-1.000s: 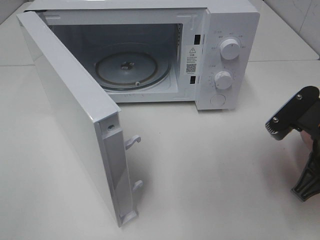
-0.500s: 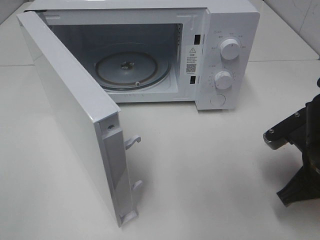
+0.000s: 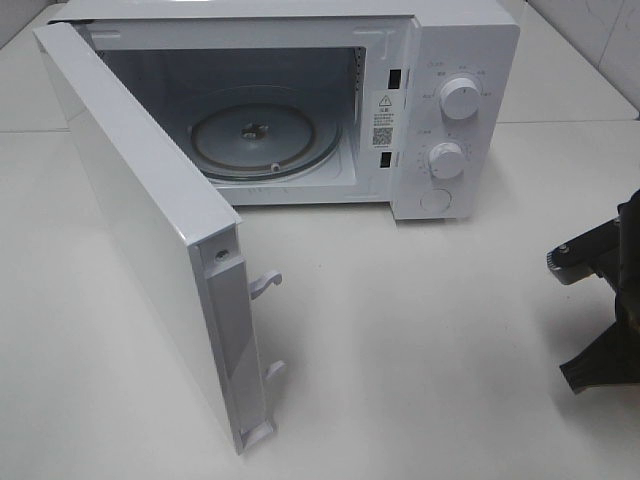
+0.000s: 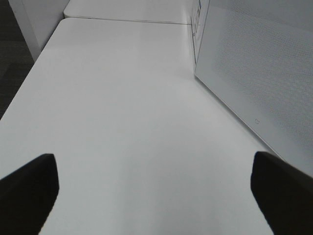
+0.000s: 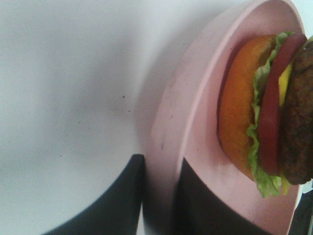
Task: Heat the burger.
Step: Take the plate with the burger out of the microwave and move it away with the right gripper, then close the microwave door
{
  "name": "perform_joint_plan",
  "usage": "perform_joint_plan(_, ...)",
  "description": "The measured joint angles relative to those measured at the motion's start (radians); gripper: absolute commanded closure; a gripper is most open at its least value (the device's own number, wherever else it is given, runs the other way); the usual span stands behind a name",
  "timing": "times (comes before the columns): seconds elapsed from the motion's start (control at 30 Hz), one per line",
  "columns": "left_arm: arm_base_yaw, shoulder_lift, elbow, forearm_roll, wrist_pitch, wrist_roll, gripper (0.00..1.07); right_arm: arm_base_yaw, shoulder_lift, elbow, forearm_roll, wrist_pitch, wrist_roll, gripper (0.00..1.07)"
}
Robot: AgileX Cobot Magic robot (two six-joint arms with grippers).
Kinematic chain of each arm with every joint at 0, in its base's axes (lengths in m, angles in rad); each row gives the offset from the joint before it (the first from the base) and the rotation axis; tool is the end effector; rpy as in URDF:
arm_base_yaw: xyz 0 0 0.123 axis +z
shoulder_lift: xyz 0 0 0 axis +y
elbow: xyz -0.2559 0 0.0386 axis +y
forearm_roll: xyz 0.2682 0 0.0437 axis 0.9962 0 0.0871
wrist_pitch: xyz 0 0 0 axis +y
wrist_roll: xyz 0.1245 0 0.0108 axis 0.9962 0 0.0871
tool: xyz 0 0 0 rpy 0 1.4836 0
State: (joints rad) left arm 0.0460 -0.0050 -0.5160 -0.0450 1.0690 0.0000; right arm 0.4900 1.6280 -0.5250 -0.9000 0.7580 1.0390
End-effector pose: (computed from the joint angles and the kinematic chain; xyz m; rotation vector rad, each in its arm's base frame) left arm 0.0668 -0.0019 0.2762 -0.0438 2.0304 -0.0247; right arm 0.2218 0.0420 0.0514 -0.2599 2.7959 -0.7453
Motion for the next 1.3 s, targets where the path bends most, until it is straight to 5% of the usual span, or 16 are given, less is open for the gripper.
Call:
perform_joint_plan(0.17, 0.000, 0.000, 0.000, 0.000, 0.000, 0.000, 0.07, 0.000, -0.012, -0.025, 0.032, 0.006, -0.013, 0.69)
perform_joint_plan(0.53, 0.000, 0.000, 0.000, 0.000, 0.000, 0.000, 0.07, 0.000, -0.145, -0.113, 0.267, -0.041, -0.265, 0.60)
perform_joint_plan(0.8, 0.000, 0.000, 0.000, 0.000, 0.000, 0.000, 0.07, 0.000, -0.358, -0.158, 0.562, -0.111, -0.728, 0.13)
perform_joint_plan(1.03, 0.000, 0.000, 0.000, 0.000, 0.000, 0.000, 0.07, 0.000, -0.483, -0.158, 0.701, -0.043, -0.896, 0.11)
perform_joint_plan(1.3, 0.000, 0.000, 0.000, 0.000, 0.000, 0.000, 0.07, 0.000, -0.589, -0.158, 0.723, 0.108, -0.942, 0.16)
